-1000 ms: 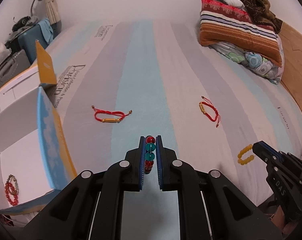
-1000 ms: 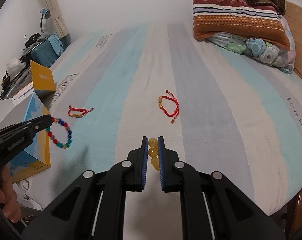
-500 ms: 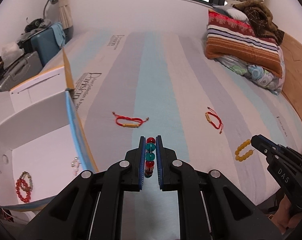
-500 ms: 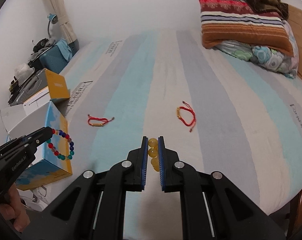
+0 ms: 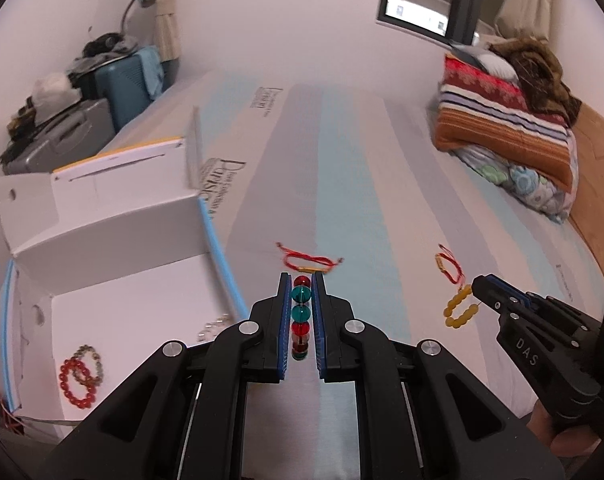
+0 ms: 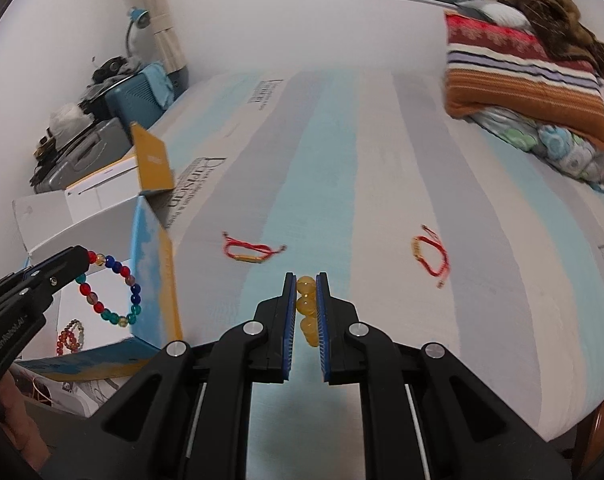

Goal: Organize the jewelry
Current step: 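Lift both bracelets and carry them over the white box, then open both tools to drop the bracelets into the box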

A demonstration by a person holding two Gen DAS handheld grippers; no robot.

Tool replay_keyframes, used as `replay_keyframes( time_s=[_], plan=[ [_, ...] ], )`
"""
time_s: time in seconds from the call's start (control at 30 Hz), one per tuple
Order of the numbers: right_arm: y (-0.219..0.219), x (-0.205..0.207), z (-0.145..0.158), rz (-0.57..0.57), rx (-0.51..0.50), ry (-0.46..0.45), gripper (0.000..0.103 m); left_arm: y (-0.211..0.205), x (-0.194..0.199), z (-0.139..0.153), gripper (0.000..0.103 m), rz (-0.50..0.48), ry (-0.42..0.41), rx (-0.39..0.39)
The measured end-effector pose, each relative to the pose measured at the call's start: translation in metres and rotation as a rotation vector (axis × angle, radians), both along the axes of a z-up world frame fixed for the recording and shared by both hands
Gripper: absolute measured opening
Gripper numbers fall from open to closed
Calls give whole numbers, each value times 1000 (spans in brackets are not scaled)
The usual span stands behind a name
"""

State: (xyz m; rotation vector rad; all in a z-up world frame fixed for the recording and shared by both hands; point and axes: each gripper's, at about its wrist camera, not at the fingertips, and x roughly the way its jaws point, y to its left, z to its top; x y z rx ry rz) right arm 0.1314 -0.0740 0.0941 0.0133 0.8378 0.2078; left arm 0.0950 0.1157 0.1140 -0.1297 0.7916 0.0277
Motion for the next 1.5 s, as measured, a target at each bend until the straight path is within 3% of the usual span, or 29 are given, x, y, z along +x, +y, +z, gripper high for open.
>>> replay_keyframes(
  time_s=[0.13,0.4,0.87,1.5],
  plan=[
    [33,2,3,34,-16,-8,9,34,-9,5,10,45,-10,-29],
    [103,0,5,123,-52,-24,9,89,-26,5,10,124,-11,-7],
    [198,-10,-5,283,-29,-40,9,183,-55,-27,10,296,49,15],
    [275,9,-74,350,-99,104,9,230,-47,-86,10,367,183,-13]
  ],
)
